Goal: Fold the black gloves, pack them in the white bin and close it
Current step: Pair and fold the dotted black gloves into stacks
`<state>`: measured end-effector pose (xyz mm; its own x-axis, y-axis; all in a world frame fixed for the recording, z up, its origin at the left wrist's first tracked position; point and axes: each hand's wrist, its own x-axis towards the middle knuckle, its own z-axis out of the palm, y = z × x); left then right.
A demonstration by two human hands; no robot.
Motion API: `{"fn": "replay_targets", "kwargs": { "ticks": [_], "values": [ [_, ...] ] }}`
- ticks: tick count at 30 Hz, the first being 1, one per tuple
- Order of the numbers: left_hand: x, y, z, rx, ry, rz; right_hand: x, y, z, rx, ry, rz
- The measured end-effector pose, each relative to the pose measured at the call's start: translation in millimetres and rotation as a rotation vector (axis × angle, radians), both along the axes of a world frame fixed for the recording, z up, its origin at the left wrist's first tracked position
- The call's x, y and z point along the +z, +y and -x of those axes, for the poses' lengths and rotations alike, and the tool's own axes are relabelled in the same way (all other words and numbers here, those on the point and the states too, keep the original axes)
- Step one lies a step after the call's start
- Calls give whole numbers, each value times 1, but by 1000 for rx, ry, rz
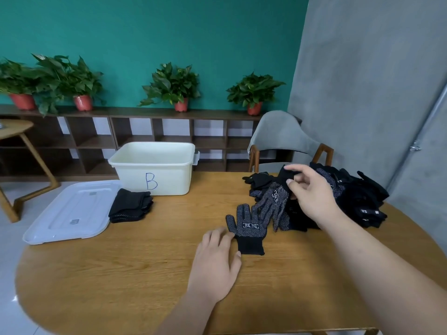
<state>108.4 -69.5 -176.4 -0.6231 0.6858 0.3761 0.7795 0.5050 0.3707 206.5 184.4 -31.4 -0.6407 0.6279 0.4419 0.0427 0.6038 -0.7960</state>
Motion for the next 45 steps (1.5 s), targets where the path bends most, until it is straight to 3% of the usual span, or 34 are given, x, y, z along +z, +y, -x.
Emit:
{"fn": "replay_targets", "kwargs": {
  "ticks": [5, 13, 20, 24, 28, 30, 34, 35, 38, 41, 45],
  "values": [
    [1, -2, 0, 15, -19, -36, 20, -12, -6, 15, -111, -55],
    [-1, -4, 1, 49, -60, -89, 33, -23, -6, -38, -199, -546],
    [3, -6, 1, 101, -134, -150, 56, -25, 29, -32, -204, -447],
    [2, -6, 3, 95, -139, -149, 58, -31, 44, -130, -28, -494],
    [2, -4, 4, 95, -138, -158, 36, -50, 38, -139, 83, -705],
    [1, -4, 5, 94, -132, -161, 3, -60, 31, -64, -74, -787],
    [-3, -3, 7, 85, -100, -144, -79, -81, 14, 180, -627, -778],
    [-4, -2, 7, 81, -90, -141, -94, -83, 9, 207, -664, -754],
    [-6, -1, 7, 62, -58, -115, -113, -78, 0, 186, -517, -654],
    [-6, -2, 4, 35, -28, -82, -119, -59, -7, 24, -455, -635],
    [-5, -3, 3, 17, -11, -68, -130, -25, -17, -268, -716, -603]
  ]
}}
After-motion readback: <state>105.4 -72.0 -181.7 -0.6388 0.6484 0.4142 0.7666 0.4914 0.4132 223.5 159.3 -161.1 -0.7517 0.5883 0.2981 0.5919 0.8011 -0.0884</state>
